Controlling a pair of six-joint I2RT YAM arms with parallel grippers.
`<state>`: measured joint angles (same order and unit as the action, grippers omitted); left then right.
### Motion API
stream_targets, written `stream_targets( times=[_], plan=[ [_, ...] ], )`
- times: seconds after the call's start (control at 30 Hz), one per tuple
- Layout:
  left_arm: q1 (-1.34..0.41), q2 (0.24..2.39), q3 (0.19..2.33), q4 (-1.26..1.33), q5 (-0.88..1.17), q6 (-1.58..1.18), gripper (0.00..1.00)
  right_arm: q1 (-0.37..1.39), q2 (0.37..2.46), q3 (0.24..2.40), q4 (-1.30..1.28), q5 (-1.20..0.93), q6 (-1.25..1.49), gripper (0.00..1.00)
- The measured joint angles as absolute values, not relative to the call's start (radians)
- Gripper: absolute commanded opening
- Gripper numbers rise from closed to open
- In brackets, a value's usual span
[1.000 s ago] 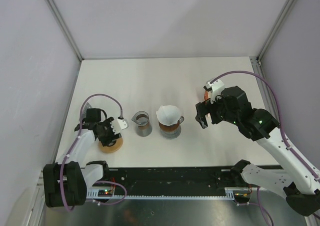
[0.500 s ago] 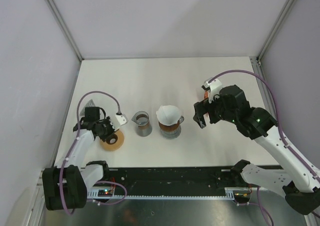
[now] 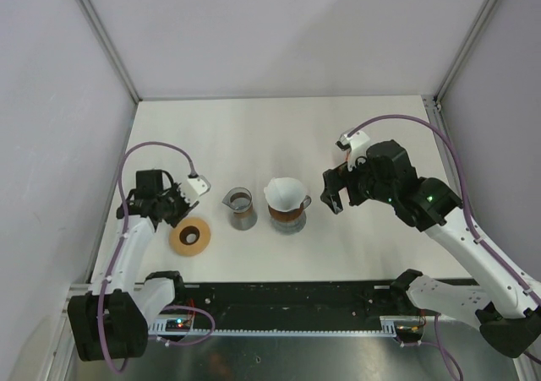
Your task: Place the coffee filter in the dripper
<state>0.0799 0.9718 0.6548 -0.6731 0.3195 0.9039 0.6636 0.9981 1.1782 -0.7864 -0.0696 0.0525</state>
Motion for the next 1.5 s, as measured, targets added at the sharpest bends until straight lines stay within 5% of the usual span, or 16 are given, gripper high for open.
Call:
stream_targets(
  times=[0.03, 0.07, 0.13, 0.97, 1.17, 1.23, 1.37, 1.5],
  plan=[
    [0.080, 0.981, 0.655, -0.676, 0.317, 0.905, 0.80, 0.664, 0.998, 1.178, -0.786, -0.070, 0.053, 0.99],
    [0.081, 0.990, 0.655, -0.678, 0.317, 0.918, 0.90, 0.664, 0.999, 1.178, -0.786, -0.070, 0.053, 0.99],
    [0.082, 1.020, 0.655, -0.689, 0.318, 0.923, 0.97, 0.664, 0.999, 1.178, -0.786, -0.070, 0.054, 0.99],
    [0.125, 1.375, 0.755, -0.774, 0.381, 1.169, 0.96, 0.665, 1.008, 1.178, -0.798, -0.061, 0.056, 0.99],
    [0.125, 1.439, 0.754, -0.789, 0.384, 1.174, 0.76, 0.665, 1.011, 1.178, -0.797, -0.061, 0.056, 0.99],
    [0.126, 1.440, 0.754, -0.789, 0.395, 1.174, 0.62, 0.665, 1.012, 1.178, -0.798, -0.061, 0.056, 0.99],
    [0.126, 1.444, 0.754, -0.793, 0.402, 1.163, 0.13, 0.666, 1.014, 1.178, -0.798, -0.061, 0.056, 0.99],
    [0.127, 1.439, 0.766, -0.817, 0.408, 1.127, 0.01, 0.667, 1.015, 1.178, -0.798, -0.061, 0.056, 0.99]
  ],
)
